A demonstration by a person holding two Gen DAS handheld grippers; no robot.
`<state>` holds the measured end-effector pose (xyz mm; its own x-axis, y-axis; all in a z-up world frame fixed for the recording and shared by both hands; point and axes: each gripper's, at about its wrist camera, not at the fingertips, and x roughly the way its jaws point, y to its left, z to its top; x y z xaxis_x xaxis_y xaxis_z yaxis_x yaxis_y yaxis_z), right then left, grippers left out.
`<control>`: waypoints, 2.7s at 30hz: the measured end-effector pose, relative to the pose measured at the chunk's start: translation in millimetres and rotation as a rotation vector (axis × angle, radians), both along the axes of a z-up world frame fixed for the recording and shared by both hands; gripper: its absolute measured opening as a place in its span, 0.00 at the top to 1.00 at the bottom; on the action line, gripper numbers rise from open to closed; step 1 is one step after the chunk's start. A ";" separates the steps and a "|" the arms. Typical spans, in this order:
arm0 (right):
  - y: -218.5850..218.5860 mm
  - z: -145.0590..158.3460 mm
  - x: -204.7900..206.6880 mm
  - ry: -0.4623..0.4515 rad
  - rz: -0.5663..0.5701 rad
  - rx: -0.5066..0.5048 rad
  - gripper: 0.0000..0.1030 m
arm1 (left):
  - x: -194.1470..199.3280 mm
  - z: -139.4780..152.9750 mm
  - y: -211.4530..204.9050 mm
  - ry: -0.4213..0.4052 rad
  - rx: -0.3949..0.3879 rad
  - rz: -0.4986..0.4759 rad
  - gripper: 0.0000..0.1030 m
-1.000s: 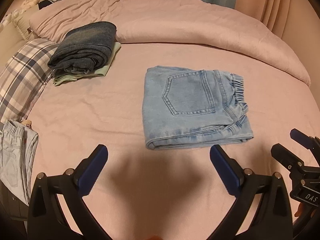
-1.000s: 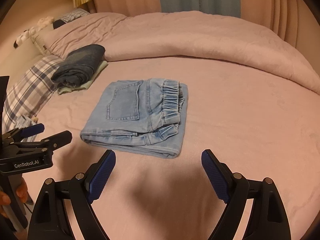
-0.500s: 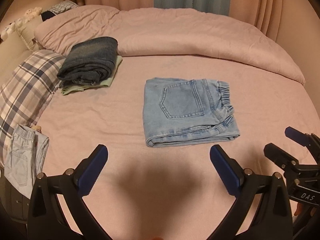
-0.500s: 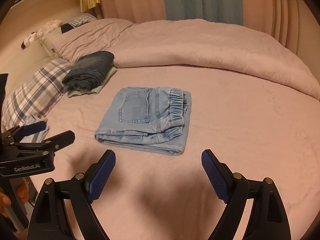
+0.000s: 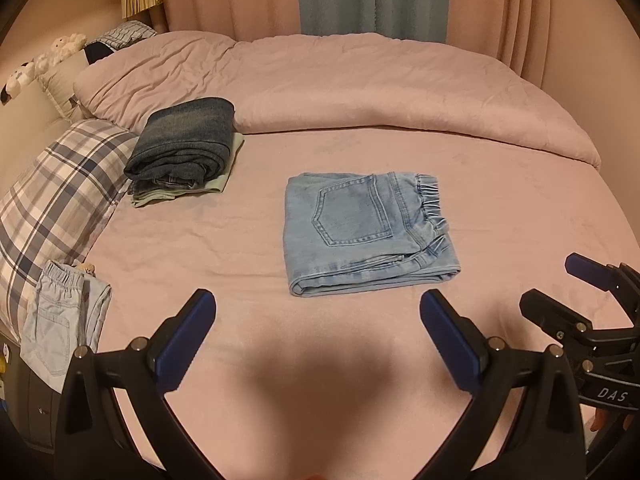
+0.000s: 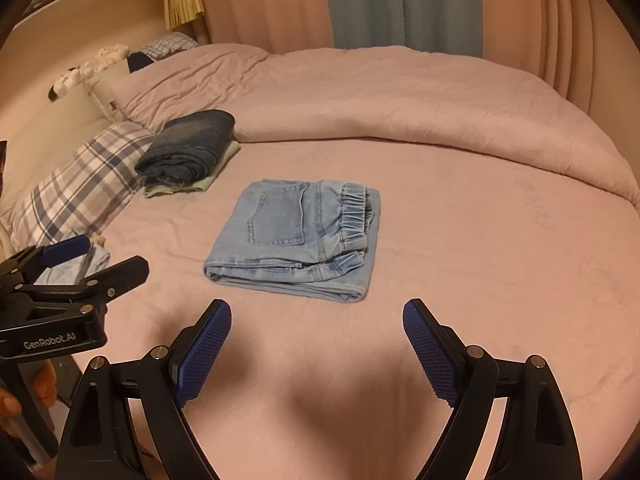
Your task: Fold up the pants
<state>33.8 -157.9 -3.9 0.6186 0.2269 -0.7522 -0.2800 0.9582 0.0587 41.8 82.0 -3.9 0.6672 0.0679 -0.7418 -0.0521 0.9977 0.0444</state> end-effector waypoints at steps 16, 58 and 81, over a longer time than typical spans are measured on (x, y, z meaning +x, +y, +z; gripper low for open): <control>6.0 25.4 -14.6 -0.043 0.027 0.001 0.15 | -10.3 21.6 -8.6 -0.038 0.001 -0.012 0.01; 21.1 51.9 -8.1 -0.079 0.052 -0.021 0.15 | 1.5 38.8 -14.2 -0.059 0.013 -0.020 0.01; 16.5 36.0 9.5 -0.030 0.036 -0.031 0.15 | 19.8 15.8 -8.2 -0.004 -0.001 0.000 0.01</control>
<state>43.3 -141.4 32.1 0.6327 0.2262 -0.7406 -0.3158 0.9486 0.0199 61.6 73.7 11.9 0.6700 0.0672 -0.7393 -0.0525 0.9977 0.0432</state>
